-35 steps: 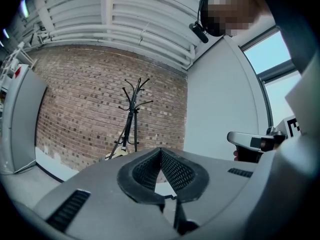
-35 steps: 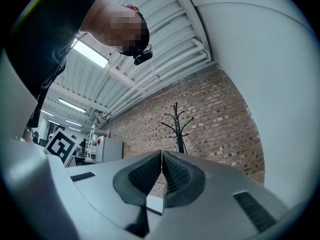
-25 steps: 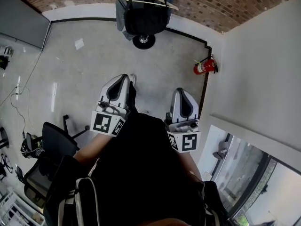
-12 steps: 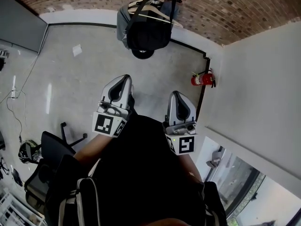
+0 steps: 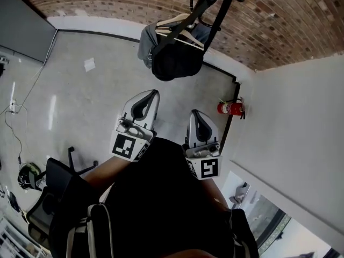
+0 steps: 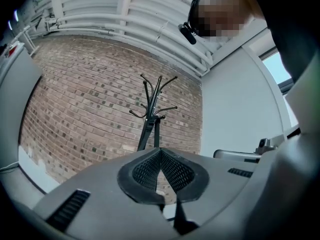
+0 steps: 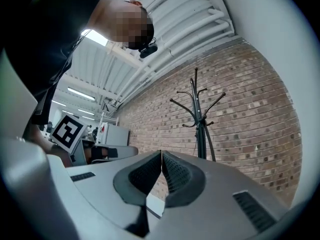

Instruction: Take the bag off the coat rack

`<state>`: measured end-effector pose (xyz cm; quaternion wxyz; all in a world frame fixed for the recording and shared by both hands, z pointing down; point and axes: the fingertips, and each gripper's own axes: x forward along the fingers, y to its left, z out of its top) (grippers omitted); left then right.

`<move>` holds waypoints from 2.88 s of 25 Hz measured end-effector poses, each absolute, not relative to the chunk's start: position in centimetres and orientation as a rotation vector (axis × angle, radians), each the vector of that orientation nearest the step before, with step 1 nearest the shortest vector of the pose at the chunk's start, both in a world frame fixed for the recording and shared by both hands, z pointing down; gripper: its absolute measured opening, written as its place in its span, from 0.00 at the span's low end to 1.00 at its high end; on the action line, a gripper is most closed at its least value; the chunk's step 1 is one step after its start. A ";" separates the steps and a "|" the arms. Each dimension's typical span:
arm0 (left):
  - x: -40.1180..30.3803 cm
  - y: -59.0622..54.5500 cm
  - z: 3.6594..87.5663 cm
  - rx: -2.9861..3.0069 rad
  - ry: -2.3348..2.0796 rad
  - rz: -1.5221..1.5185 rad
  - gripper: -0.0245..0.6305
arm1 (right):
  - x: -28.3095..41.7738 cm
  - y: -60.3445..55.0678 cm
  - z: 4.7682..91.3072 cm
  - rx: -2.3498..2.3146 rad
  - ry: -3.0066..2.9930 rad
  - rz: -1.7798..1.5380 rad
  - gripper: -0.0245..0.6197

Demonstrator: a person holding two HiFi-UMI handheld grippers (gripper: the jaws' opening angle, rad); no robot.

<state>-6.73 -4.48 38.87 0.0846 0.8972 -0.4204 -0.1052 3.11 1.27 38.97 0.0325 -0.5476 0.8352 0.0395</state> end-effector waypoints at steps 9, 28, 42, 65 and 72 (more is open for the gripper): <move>-6.5 -11.1 36.2 2.767 -1.208 -0.478 0.07 | 1.3 -5.5 39.0 -1.701 2.592 0.185 0.07; 0.9 -15.6 37.4 2.634 -1.403 -0.320 0.07 | 10.5 -12.1 36.9 -1.717 2.503 0.102 0.07; 2.0 -21.2 36.0 2.651 -1.473 -0.345 0.14 | 16.3 -18.7 35.8 -1.775 2.419 0.068 0.16; 6.8 -29.4 38.0 2.722 -1.462 -0.168 0.25 | 15.8 -28.4 36.0 -1.798 2.541 0.043 0.20; 7.4 -31.1 38.3 2.734 -1.463 -0.124 0.25 | 15.5 -30.3 35.0 -1.804 2.541 0.099 0.20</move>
